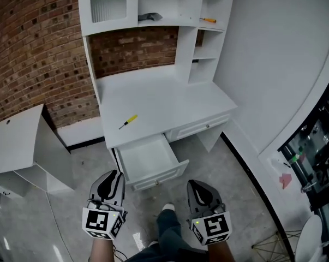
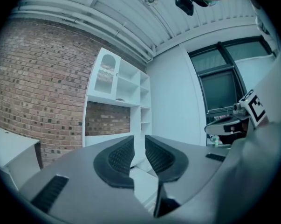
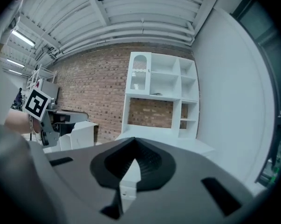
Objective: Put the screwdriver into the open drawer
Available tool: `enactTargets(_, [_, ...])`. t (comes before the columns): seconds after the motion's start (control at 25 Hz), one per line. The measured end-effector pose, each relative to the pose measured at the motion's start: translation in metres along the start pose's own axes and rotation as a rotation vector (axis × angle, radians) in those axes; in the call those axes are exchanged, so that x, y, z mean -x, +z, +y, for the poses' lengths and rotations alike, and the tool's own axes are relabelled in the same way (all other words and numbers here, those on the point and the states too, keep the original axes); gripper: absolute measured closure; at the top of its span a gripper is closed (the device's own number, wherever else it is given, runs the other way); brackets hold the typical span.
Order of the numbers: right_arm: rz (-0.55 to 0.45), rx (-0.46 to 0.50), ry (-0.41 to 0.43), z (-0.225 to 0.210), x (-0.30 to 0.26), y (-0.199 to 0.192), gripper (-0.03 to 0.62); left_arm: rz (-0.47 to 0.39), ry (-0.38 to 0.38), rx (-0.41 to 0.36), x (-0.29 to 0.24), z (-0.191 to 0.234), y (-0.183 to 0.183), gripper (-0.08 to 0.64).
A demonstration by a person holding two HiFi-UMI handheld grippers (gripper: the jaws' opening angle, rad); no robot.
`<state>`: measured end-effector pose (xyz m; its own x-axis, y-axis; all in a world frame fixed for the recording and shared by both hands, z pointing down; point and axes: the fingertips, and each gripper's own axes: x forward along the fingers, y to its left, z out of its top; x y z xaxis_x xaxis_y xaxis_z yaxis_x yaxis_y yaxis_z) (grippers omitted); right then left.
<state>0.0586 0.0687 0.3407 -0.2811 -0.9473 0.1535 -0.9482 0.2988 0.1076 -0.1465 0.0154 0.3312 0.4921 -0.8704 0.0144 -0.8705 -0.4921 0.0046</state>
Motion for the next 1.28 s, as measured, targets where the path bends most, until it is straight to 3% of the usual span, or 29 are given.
enactTargets(0.08, [-0.003, -0.009, 0.020, -0.007, -0.023, 0.001, 0.581, 0.011, 0.008, -0.010, -0.014, 0.010, -0.004, 0.464])
enactTargets(0.48, [-0.007, -0.007, 0.120, -0.045, -0.160, 0.008, 0.581, 0.140, -0.041, -0.027, -0.121, 0.054, -0.032, 0.206])
enactTargets(0.72, [0.014, 0.004, 0.159, -0.086, -0.239, 0.013, 0.581, 0.182, 0.001, -0.039, -0.200, 0.091, -0.048, 0.195])
enactTargets(1.0, [0.074, -0.008, 0.187, -0.126, -0.310, -0.002, 0.581, 0.289, 0.048, -0.068, -0.275, 0.138, -0.093, 0.196])
enactTargets(1.28, [0.184, -0.059, 0.233, -0.133, -0.349, -0.046, 0.581, 0.442, 0.012, -0.039, -0.332, 0.165, -0.157, 0.198])
